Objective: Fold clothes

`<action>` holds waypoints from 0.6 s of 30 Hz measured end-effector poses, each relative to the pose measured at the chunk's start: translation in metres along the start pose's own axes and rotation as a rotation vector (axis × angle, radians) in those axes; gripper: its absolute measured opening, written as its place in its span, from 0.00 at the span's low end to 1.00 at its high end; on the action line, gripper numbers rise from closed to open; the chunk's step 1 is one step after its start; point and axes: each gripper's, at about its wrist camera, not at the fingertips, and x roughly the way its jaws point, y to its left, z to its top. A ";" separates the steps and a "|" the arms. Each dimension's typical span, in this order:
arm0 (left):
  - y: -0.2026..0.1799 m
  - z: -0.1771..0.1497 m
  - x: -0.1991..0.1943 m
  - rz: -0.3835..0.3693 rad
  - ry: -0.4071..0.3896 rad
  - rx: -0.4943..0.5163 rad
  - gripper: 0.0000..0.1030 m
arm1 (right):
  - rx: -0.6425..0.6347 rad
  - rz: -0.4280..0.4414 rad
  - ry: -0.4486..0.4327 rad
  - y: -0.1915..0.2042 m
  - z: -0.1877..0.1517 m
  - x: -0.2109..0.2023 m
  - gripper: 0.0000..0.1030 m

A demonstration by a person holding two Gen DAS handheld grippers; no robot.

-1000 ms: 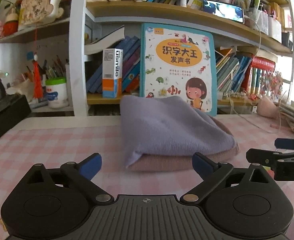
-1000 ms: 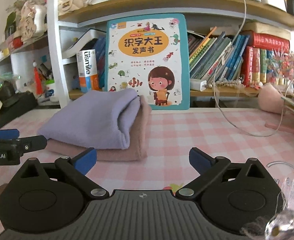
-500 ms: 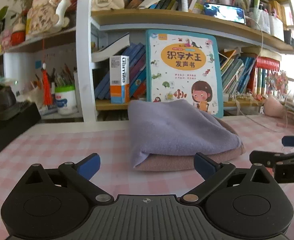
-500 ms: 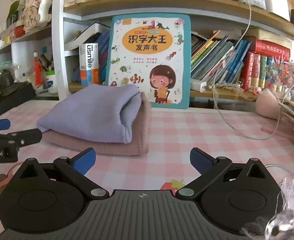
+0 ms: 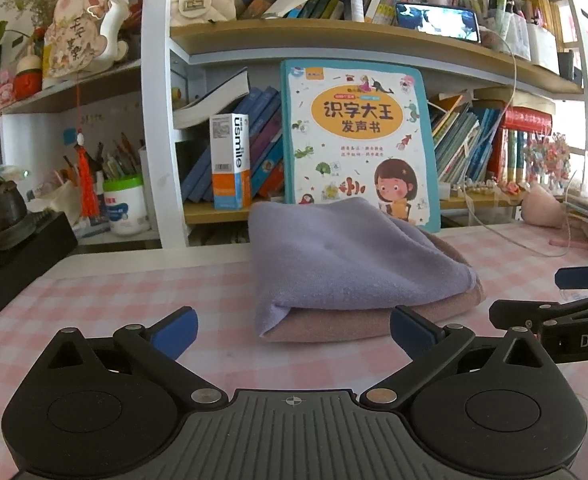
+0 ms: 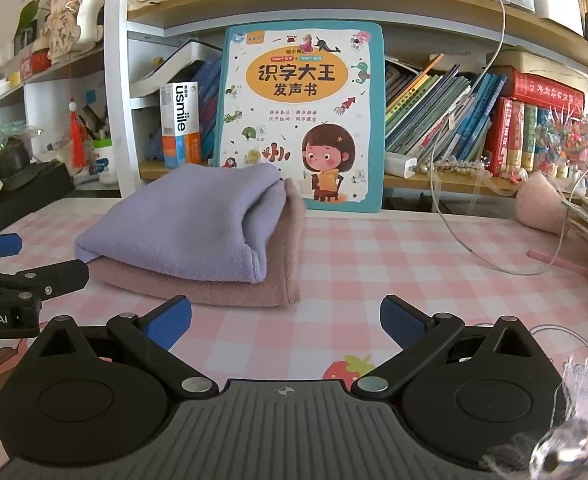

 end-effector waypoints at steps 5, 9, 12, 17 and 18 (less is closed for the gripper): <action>0.002 0.000 0.001 -0.007 0.007 -0.010 1.00 | 0.006 0.004 0.004 -0.001 0.000 0.000 0.99; 0.004 0.001 0.003 -0.021 0.016 -0.018 1.00 | 0.011 0.005 0.003 -0.001 0.000 0.000 0.99; 0.005 0.001 0.004 -0.025 0.022 -0.028 1.00 | 0.012 0.004 0.002 -0.001 0.000 0.000 0.99; 0.005 0.001 0.004 -0.022 0.022 -0.029 1.00 | 0.008 0.007 0.007 -0.001 0.000 0.001 0.99; 0.004 0.001 0.003 -0.021 0.020 -0.026 1.00 | 0.008 0.007 0.008 -0.001 0.000 0.002 0.99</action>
